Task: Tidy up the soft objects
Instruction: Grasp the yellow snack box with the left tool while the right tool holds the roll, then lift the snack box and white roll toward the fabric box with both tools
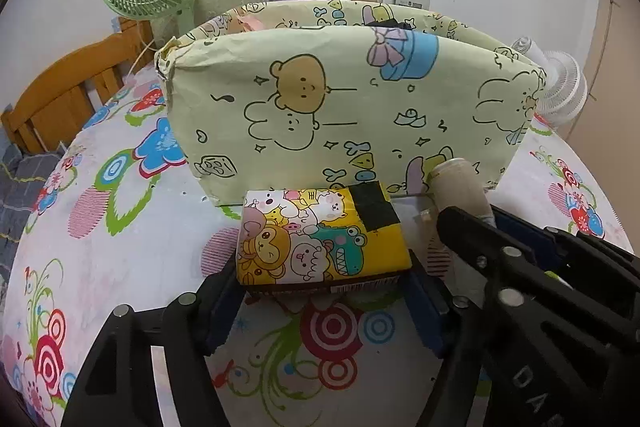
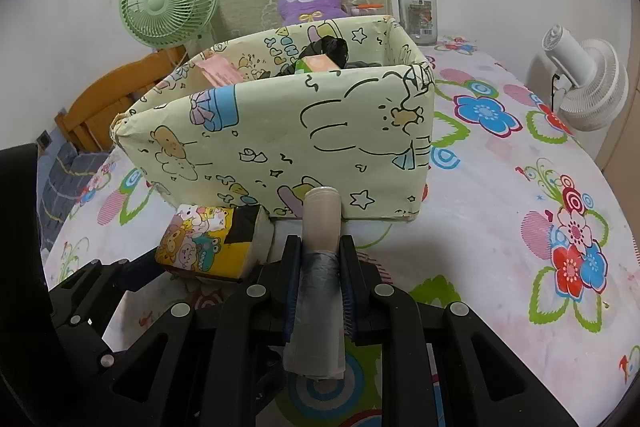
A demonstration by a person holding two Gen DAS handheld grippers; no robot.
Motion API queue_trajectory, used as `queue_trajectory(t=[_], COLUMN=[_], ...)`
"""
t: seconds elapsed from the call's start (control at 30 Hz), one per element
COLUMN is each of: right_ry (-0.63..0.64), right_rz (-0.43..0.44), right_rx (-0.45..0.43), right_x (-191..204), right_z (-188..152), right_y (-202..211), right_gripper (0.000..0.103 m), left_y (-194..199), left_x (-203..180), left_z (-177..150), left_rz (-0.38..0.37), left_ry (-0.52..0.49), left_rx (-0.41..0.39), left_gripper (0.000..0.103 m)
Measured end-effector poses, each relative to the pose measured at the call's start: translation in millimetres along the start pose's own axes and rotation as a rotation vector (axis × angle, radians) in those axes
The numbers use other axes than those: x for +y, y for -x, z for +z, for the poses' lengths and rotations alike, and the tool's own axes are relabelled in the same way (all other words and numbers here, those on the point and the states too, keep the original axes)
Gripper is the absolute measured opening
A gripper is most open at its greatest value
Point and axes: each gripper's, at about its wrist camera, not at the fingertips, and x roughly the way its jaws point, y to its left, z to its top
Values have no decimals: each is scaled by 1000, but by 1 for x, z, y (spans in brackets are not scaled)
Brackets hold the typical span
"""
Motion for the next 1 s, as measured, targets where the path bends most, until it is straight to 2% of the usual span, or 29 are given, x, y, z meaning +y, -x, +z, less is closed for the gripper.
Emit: queue_trajectory(t=[0.4, 1.0], right_ry=[13, 36], right_rz=[-13, -42], right_rx=[-24, -108], right_x=[3, 9], right_z=[-8, -13], right_y=[18, 65], right_gripper=[21, 21], left_y=[16, 64], left_x=[-2, -7], left_z=[-11, -16], left_rz=[-18, -38], left_ry=[26, 22], left_rx=[1, -88], left_gripper=[73, 73])
